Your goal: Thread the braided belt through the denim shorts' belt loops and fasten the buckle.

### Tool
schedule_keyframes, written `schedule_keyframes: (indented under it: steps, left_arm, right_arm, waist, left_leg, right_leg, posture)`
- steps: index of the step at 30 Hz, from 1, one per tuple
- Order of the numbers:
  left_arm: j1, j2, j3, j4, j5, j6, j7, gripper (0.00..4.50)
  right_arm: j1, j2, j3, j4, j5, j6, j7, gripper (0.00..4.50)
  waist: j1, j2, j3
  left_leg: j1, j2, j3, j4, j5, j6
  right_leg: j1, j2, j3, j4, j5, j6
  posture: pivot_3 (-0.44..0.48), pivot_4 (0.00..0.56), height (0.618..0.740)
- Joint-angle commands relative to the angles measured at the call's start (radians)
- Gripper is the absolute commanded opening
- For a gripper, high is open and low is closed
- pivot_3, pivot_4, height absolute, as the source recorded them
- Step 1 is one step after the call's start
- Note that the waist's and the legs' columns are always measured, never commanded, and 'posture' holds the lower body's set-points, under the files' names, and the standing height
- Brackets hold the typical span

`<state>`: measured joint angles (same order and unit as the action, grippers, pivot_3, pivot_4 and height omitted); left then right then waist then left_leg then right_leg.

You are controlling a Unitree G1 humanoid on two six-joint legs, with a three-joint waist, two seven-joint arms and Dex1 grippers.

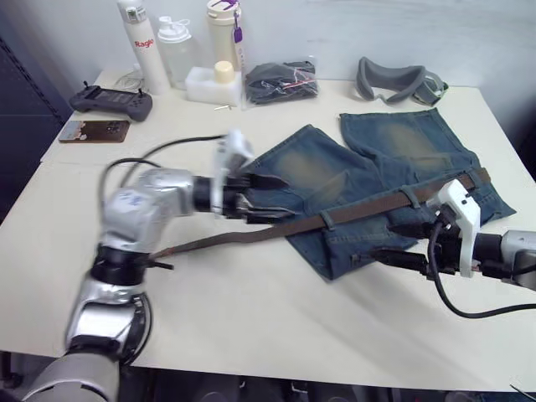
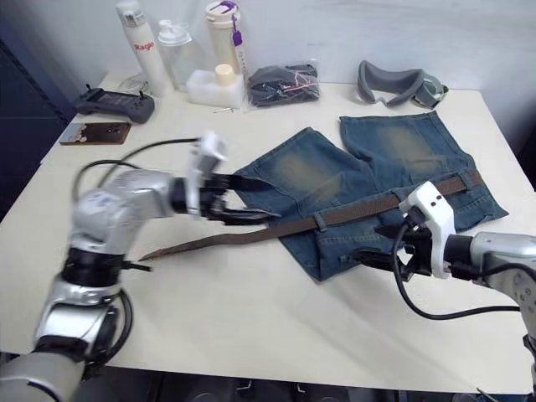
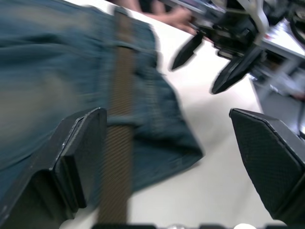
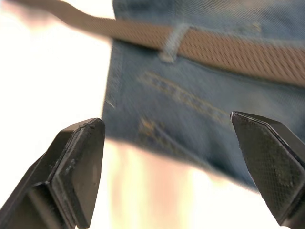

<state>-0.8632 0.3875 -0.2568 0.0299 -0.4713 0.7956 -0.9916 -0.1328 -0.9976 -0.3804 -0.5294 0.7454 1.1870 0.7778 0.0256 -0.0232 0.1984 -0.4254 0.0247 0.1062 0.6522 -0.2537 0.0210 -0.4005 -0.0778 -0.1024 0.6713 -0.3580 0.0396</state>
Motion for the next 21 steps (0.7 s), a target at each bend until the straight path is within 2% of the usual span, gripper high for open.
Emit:
schedule_keyframes:
  steps: [1, 4, 7, 12, 15, 17, 20, 21]
  left_arm:
    - [-0.039, -0.116, -0.131, 0.083, 0.091, -0.091, 0.004, 4.50]
    - [-0.063, -0.244, -0.219, 0.205, 0.194, -0.168, 0.069, 4.50]
    - [-0.089, -0.367, -0.239, 0.361, 0.284, -0.244, 0.174, 4.50]
    - [-0.102, -0.453, -0.292, 0.531, 0.416, -0.357, 0.237, 4.50]
    - [-0.088, -0.453, -0.329, 0.584, 0.489, -0.413, 0.239, 3.57]
    - [-0.076, -0.422, -0.340, 0.588, 0.539, -0.445, 0.249, 2.70]
    - [-0.063, -0.364, -0.302, 0.559, 0.551, -0.449, 0.234, 1.41]
    - [-0.052, -0.301, -0.282, 0.514, 0.546, -0.441, 0.198, 1.03]
  right_arm:
    - [0.085, -0.040, -0.108, -0.080, -0.050, -0.025, -0.028, 4.47]
    - [0.179, -0.054, -0.210, -0.145, -0.065, -0.010, -0.028, 4.47]
    - [0.241, -0.052, -0.306, -0.195, -0.069, 0.017, -0.033, 4.47]
    - [0.293, -0.060, -0.380, -0.223, -0.088, 0.029, -0.039, 4.47]
    - [0.275, -0.069, -0.368, -0.211, -0.103, 0.009, -0.054, 4.50]
    - [0.247, -0.076, -0.342, -0.195, -0.110, -0.007, -0.066, 4.50]
    - [0.212, -0.081, -0.301, -0.172, -0.117, -0.028, -0.072, 4.50]
    - [0.198, -0.083, -0.276, -0.158, -0.123, -0.043, -0.074, 4.50]
  waist:
    - [-0.003, 0.000, 0.000]
    - [0.001, 0.000, 0.001]
    - [0.001, 0.000, 0.001]
    - [-0.001, 0.000, 0.001]
    - [0.001, 0.000, 0.001]
    - [0.001, 0.000, 0.001]
    - [-0.002, 0.000, 0.001]
    - [-0.006, 0.000, 0.001]
  left_leg:
    - [0.001, 0.000, 0.001, 0.000, 0.000, 0.000]
    - [0.002, 0.001, -0.001, 0.000, 0.001, -0.001]
    - [0.003, 0.000, -0.003, 0.000, 0.002, -0.001]
    - [0.003, 0.000, -0.004, 0.000, -0.001, 0.004]
    - [0.003, 0.001, -0.005, 0.000, -0.001, 0.004]
    - [0.004, 0.000, -0.005, 0.000, -0.001, 0.004]
    - [0.004, 0.001, -0.005, 0.000, -0.001, 0.003]
    - [0.004, 0.001, -0.005, 0.000, 0.000, 0.002]
  right_leg:
    - [0.000, 0.000, 0.001, 0.000, 0.000, 0.000]
    - [0.001, 0.001, 0.000, 0.001, 0.000, 0.000]
    - [0.003, 0.001, -0.001, 0.001, 0.000, 0.000]
    - [0.003, 0.001, -0.002, 0.001, 0.000, 0.000]
    - [0.004, 0.001, -0.002, 0.001, 0.000, 0.000]
    - [0.004, 0.000, -0.002, 0.001, 0.001, 0.000]
    - [0.005, 0.000, -0.003, 0.001, 0.001, 0.000]
    - [0.005, 0.000, -0.003, 0.001, 0.001, 0.000]
  posture:
    - [0.000, 0.150, 0.683]
    - [0.000, 0.150, 0.683]
    - [0.000, 0.150, 0.683]
    - [0.000, 0.150, 0.683]
    - [0.000, 0.150, 0.683]
    - [0.000, 0.150, 0.683]
    - [0.000, 0.150, 0.683]
    - [0.000, 0.150, 0.683]
